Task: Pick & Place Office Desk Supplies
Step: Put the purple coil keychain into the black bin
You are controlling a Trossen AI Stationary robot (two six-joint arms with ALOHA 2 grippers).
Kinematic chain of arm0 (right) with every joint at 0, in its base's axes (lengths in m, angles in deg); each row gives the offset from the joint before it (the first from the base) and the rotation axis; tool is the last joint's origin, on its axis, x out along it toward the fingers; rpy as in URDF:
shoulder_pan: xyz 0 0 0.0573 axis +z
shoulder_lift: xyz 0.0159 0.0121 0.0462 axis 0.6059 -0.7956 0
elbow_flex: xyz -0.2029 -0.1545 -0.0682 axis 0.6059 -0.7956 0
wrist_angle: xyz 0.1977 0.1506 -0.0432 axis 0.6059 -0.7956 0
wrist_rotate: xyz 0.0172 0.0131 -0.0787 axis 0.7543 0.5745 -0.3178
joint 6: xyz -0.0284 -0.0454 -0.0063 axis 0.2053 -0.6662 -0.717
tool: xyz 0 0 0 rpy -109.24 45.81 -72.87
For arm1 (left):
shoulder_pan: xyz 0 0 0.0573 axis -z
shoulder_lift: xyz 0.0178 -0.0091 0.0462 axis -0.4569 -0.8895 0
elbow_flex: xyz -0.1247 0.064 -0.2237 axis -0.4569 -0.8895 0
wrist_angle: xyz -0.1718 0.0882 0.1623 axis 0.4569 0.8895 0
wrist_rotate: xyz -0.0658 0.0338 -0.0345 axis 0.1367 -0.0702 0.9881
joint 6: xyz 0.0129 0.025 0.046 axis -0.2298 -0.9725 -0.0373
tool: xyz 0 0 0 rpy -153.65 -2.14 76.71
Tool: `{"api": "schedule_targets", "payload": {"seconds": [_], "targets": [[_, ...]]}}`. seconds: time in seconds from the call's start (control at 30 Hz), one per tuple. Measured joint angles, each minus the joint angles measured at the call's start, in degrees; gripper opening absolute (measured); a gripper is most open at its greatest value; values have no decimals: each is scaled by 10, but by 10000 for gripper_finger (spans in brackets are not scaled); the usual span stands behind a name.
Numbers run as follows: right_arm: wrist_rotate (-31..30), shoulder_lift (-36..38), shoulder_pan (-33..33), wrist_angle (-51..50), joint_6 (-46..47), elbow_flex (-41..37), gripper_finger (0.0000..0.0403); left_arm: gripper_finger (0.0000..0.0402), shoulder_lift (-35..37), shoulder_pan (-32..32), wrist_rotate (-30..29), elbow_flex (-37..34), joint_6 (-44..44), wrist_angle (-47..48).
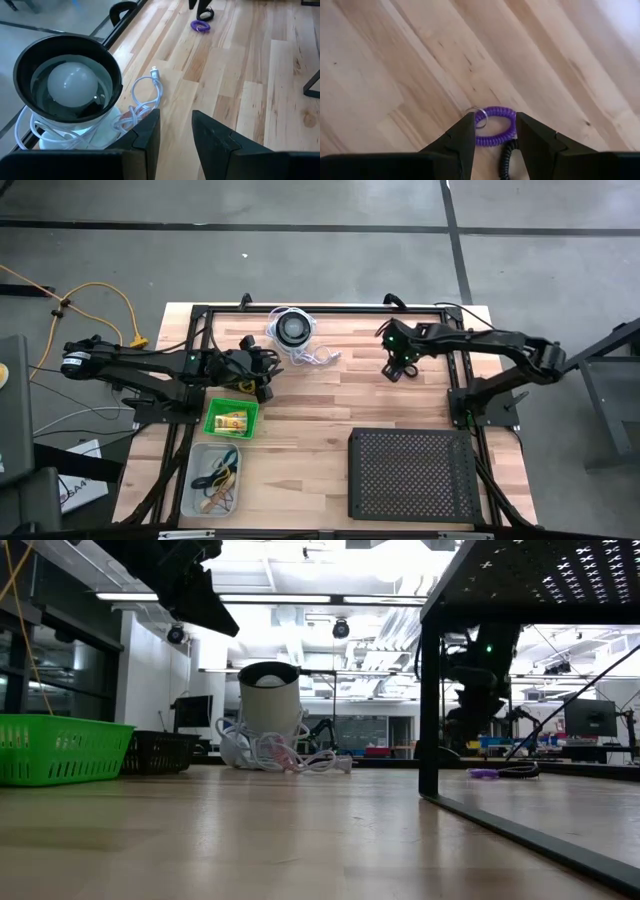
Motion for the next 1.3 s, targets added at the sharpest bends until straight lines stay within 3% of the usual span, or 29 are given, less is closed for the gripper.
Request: {"api": "schedule_targets", "payload": {"seconds": [0.57, 1.3], "targets": [[13, -32, 0, -10, 24, -1, 129, 106, 0, 0, 0, 0, 0, 0], [32, -32, 9, 103, 82, -76, 129, 106, 0, 0, 0, 0, 0, 0]]}}
